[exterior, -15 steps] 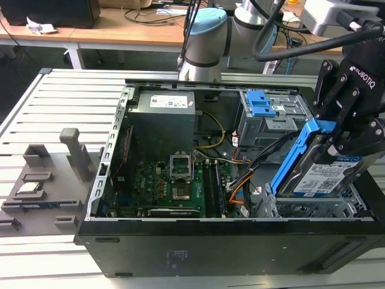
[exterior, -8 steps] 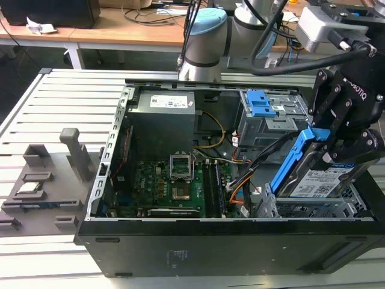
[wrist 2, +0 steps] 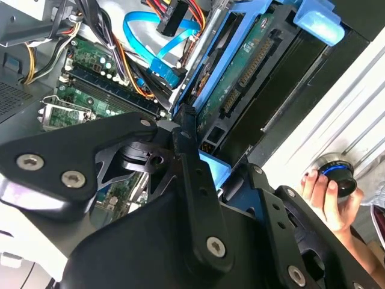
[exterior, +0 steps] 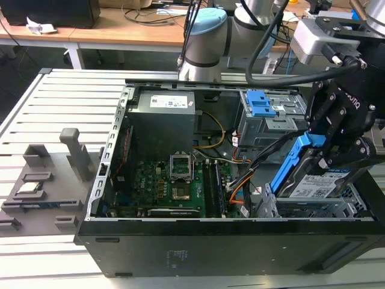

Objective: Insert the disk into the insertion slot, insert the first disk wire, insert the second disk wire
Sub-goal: 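Insert the disk into the insertion slot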

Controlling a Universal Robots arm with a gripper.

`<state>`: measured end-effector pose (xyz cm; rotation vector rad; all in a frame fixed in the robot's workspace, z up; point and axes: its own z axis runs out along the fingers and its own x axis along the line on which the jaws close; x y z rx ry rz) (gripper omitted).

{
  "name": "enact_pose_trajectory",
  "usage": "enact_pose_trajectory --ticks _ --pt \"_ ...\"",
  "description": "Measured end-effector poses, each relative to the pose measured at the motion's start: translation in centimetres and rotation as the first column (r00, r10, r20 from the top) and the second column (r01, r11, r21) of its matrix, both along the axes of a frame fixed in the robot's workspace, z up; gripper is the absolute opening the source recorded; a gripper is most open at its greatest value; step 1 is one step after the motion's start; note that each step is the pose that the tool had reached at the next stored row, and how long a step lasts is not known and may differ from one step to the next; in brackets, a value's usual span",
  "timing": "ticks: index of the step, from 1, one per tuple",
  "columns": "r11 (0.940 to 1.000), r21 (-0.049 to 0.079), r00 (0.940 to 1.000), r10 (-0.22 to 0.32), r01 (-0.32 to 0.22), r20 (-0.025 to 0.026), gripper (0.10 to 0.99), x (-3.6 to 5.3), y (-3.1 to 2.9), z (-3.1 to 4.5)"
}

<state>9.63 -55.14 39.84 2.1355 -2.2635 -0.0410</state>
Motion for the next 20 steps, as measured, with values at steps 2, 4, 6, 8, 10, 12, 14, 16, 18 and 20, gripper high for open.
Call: enact_pose_trajectory --ticks 2,4,6,8,10,12,14,16,18,20 --pt "1.0 0.0 1.0 0.0 0.0 0.0 0.365 0.0 0.0 0.0" --pt "1.0 0.0 1.0 0.0 0.0 0.0 0.365 0.0 0.0 -0.01" --pt "1.0 0.0 1.0 0.0 0.0 0.0001 0.376 0.0 0.0 0.0" --pt "1.0 0.0 1.0 0.0 0.0 0.0 0.439 0.0 0.0 -0.02" --pt "1.0 0.0 1.0 0.0 0.0 0.0001 0.439 0.0 0.0 -0.01" --pt "1.0 0.0 1.0 0.0 0.0 0.0001 0.235 0.0 0.0 -0.01" --pt "1.0 0.0 1.0 0.0 0.0 0.0 0.176 0.0 0.0 -0.01" --pt "1.0 0.0 1.0 0.0 0.0 0.0 0.106 0.0 0.0 0.0" --pt "1.0 0.0 1.0 0.0 0.0 0.0 0.106 0.0 0.0 0.0" --pt "1.0 0.0 1.0 0.0 0.0 0.0 0.106 0.0 0.0 0.01"
